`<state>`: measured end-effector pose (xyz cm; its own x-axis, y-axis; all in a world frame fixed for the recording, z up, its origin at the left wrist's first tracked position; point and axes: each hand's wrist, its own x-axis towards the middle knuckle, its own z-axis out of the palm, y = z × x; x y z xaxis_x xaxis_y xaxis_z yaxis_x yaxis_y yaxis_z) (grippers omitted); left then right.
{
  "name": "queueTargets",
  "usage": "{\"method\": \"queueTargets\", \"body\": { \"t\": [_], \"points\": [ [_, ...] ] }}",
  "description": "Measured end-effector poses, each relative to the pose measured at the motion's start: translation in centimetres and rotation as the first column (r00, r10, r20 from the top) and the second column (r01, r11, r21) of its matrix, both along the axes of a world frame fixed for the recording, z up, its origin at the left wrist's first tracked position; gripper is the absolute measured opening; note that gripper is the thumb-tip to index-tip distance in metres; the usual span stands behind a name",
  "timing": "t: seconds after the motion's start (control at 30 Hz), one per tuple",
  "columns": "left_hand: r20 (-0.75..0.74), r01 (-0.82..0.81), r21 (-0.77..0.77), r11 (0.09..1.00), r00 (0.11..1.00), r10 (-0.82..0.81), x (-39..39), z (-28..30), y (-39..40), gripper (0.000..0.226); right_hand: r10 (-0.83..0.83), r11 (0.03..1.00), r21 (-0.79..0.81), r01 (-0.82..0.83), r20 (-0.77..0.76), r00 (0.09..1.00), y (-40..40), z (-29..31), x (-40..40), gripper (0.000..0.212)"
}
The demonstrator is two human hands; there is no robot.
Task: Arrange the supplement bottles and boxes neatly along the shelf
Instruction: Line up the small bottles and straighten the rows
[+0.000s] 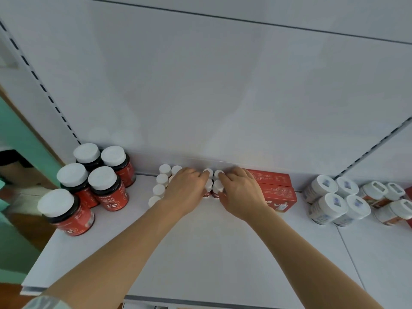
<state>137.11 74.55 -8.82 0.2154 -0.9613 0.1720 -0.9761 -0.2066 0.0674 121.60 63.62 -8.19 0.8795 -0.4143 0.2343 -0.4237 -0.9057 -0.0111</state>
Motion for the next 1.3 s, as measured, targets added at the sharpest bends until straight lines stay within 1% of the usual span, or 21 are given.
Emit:
{"method": "queueTargets", "body": {
  "t": [0.2,0.3,0.43,0.6,0.73,0.83,0.9,0.97,1.1,1.2,1.3],
  "points": [
    [-0.008,0.002,-0.005,1.000,1.000,-0.002,-0.1,0.0,0.1,0.030,0.003,1.000,0.009,-0.003,0.008,1.000,0.2,-0.2,-0.1,0.048],
    [-0.034,-0.009,-0.005,1.000,0.999,0.009,0.0,0.0,0.3,0.033,0.006,1.000,0.008,-0.006,0.019,1.000,0.3,0.0,-0.3,0.050],
    [-0.091,-0.012,-0.031,0.999,0.996,0.009,-0.2,0.5,0.6,0.039,-0.010,1.000,0.010,0.010,0.046,0.999,0.5,1.0,-1.1,0.041],
    [-0.084,-0.011,-0.088,0.996,0.996,0.004,-0.8,1.8,0.5,0.045,-0.070,0.997,0.026,0.067,0.119,0.990,0.2,2.8,-3.8,0.041],
    [-0.104,0.059,-0.154,0.986,0.992,-0.076,-3.4,3.3,-0.8,0.053,-0.154,0.988,0.005,0.154,0.133,0.979,-0.8,3.9,-7.3,0.048],
    [-0.141,0.098,-0.161,0.982,0.983,-0.121,-6.4,4.3,-1.8,0.055,-0.203,0.979,0.006,0.203,0.080,0.976,-2.0,4.3,-10.0,0.056],
    [-0.143,0.106,-0.118,0.987,0.982,-0.123,-8.1,4.4,-2.5,0.060,-0.245,0.969,0.003,0.245,0.020,0.969,-2.9,4.5,-11.5,0.063],
    [-0.120,0.080,-0.052,0.995,0.989,-0.086,-9.5,4.2,-3.3,0.066,-0.268,0.963,-0.004,0.268,-0.040,0.963,-3.8,4.6,-12.8,0.068],
    [-0.084,-0.056,0.040,0.998,0.995,0.059,-11.4,4.0,-4.5,0.070,-0.246,0.969,-0.017,0.247,-0.159,0.956,-5.5,4.4,-14.2,0.070],
    [-0.068,-0.152,0.072,0.986,0.985,0.157,-12.2,3.9,-5.2,0.063,-0.193,0.981,-0.026,0.191,-0.211,0.958,-6.6,4.2,-14.4,0.068],
    [-0.070,-0.181,0.099,0.979,0.980,0.188,-12.6,3.6,-5.5,0.047,-0.132,0.991,-0.018,0.131,-0.210,0.969,-7.2,3.7,-14.2,0.061]
  ]
}}
